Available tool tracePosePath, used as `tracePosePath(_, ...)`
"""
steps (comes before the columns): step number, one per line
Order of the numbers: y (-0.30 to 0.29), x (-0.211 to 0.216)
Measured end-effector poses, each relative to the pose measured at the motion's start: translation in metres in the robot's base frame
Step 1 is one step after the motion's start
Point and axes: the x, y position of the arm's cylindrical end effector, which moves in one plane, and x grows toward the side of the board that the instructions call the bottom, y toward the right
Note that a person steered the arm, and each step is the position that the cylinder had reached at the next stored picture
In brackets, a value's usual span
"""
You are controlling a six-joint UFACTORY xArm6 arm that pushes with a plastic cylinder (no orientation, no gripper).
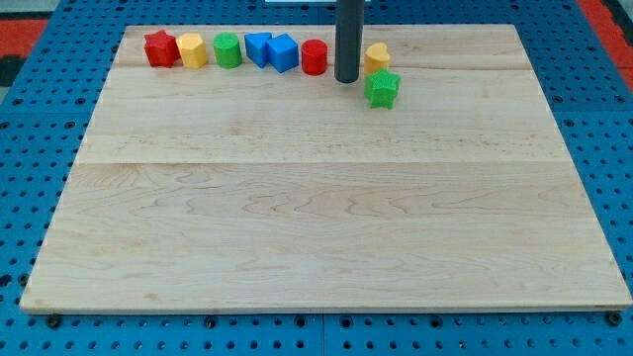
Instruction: Push the green star into the yellow heart
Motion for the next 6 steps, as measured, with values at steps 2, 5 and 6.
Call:
tracePosePath(2,0.000,0.000)
tracePosePath(5,-0.001,0.072)
tracePosePath(6,0.038,0.077)
